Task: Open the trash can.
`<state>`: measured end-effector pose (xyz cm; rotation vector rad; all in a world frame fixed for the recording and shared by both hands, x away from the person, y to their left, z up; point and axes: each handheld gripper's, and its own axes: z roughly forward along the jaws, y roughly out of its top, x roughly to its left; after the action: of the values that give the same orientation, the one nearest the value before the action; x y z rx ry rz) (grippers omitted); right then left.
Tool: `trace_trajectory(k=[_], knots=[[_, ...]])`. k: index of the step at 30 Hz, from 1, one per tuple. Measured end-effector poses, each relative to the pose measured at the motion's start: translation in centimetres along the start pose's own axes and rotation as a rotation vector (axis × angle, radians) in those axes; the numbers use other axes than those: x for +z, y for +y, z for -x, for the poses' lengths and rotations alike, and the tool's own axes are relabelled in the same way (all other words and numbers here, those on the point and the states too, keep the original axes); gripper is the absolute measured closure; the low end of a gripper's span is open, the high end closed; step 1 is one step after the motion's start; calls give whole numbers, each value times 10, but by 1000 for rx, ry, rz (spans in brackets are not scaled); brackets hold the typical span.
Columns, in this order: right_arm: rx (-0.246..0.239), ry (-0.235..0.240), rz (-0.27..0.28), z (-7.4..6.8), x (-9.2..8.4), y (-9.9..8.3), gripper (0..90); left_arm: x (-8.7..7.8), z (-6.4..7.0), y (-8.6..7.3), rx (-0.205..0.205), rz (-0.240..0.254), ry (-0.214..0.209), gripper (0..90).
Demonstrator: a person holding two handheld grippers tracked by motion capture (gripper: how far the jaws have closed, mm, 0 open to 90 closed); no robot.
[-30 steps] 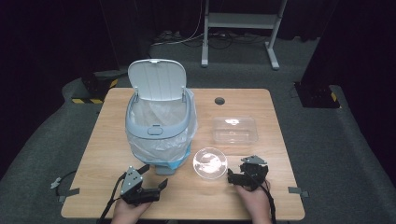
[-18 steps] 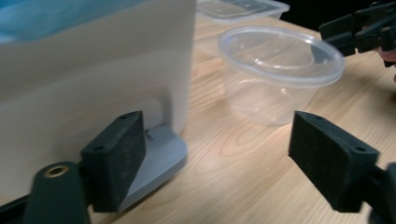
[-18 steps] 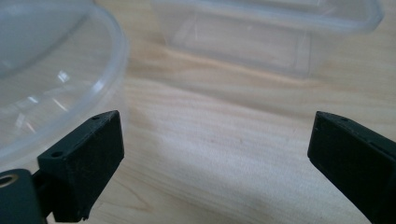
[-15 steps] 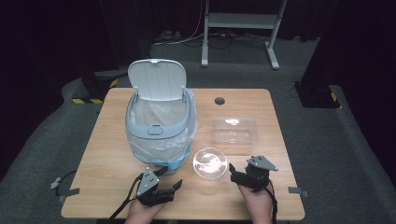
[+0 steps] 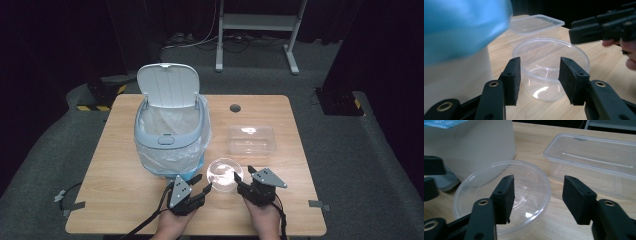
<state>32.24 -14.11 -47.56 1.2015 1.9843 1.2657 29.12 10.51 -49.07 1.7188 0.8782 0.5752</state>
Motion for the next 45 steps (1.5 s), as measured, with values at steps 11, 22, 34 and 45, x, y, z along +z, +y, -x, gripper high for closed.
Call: trace_trajectory(k=[11, 22, 34, 45], knots=[[43, 15, -19, -3, 12, -2, 428, 25, 1, -2, -15, -54, 30, 381], [62, 51, -67, -5, 17, -7, 384, 28, -3, -4, -54, -67, -10, 302], [79, 95, -69, -6, 7, -13, 429, 17, -2, -9, -47, -61, -41, 280], [94, 112, -67, -9, -1, -19, 386, 15, -2, -11, -56, -64, -57, 254]])
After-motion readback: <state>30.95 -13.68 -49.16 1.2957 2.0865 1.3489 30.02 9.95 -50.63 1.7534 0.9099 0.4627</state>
